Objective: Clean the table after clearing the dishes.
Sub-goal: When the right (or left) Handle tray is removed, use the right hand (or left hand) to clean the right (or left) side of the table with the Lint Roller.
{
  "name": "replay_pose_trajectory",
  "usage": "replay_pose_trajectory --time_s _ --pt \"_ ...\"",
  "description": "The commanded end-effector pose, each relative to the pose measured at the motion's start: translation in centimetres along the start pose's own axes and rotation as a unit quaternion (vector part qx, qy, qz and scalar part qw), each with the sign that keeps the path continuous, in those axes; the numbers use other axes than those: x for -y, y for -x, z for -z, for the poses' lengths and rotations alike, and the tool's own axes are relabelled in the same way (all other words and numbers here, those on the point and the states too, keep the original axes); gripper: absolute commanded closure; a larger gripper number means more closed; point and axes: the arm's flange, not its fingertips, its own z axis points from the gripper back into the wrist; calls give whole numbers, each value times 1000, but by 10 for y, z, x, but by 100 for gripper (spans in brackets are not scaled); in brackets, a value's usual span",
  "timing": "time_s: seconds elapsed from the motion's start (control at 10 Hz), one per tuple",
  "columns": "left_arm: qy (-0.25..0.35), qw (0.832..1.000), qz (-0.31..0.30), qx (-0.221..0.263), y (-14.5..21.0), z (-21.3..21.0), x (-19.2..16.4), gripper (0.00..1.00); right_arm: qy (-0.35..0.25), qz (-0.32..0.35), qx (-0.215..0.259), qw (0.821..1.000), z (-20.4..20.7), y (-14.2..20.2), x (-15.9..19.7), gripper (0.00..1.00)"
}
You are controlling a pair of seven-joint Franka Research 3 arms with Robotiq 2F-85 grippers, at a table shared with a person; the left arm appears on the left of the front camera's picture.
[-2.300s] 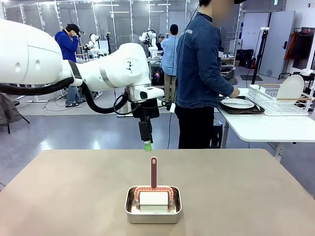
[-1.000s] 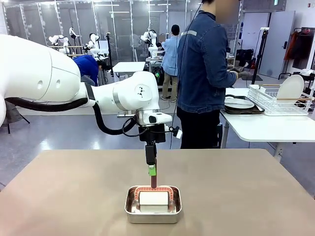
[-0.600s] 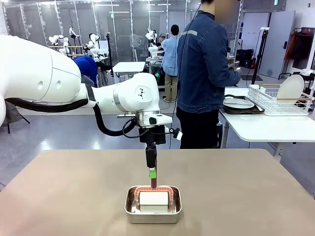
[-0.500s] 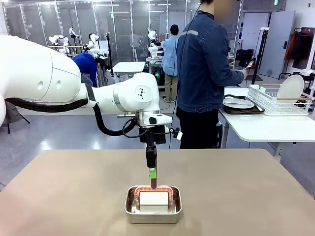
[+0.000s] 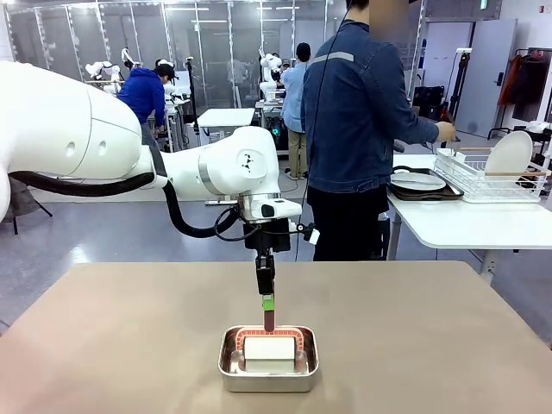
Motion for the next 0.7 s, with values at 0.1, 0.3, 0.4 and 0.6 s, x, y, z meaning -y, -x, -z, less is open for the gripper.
replay_pose_trajectory --time_s 0.1,0.3,0.4,0.6 --pt "8 1000 4 0 0 -4 7 100 -3 -3 1 1000 -1 2 -4 0" --pt "9 1000 -9 -5 0 -19 23 100 -3 -3 1 1000 -1 2 -4 0" --pt "6 1000 -14 -11 3 -32 38 86 -3 -3 1 1000 -1 2 -4 0" --pt "-11 998 -59 24 22 -72 68 86 -3 -3 1 1000 -1 2 -4 0"
